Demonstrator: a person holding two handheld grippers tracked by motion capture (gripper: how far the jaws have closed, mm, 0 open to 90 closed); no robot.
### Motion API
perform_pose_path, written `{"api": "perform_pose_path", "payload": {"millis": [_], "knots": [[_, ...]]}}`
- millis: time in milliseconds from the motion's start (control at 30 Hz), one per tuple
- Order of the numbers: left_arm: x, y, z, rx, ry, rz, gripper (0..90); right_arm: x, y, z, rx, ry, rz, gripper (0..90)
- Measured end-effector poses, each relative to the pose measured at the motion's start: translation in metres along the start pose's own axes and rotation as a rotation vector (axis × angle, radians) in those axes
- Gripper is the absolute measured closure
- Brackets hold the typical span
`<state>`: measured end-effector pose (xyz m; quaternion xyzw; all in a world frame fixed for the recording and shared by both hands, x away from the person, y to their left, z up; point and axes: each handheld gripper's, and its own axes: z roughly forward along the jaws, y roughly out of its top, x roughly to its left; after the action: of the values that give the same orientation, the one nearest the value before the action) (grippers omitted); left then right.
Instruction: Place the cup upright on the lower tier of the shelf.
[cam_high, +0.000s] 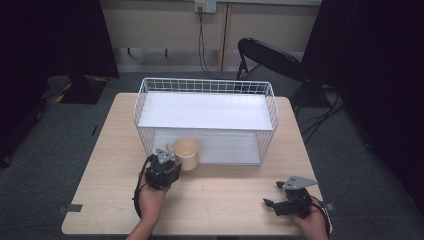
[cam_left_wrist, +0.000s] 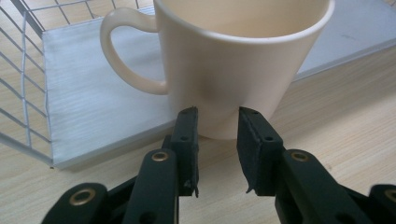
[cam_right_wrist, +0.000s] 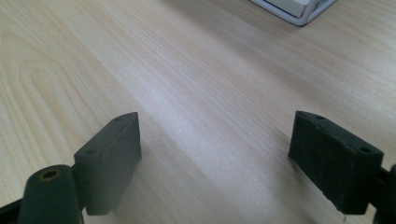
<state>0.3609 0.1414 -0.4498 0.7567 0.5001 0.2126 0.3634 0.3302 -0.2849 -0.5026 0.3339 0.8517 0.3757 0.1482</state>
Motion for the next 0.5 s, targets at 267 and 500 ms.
{"api": "perform_pose_path", "payload": {"millis": [267, 500], "knots": [[-0.004, 0.003, 0.004, -0.005, -0.001, -0.004, 67.0, 0.0, 0.0, 0.0, 0.0, 0.0, 0.0, 16.2], [-0.006, 0.009, 0.017, -0.021, 0.019, -0.025, 65.4, 0.0, 0.0, 0.0, 0.0, 0.0, -0.001, 16.1]]}}
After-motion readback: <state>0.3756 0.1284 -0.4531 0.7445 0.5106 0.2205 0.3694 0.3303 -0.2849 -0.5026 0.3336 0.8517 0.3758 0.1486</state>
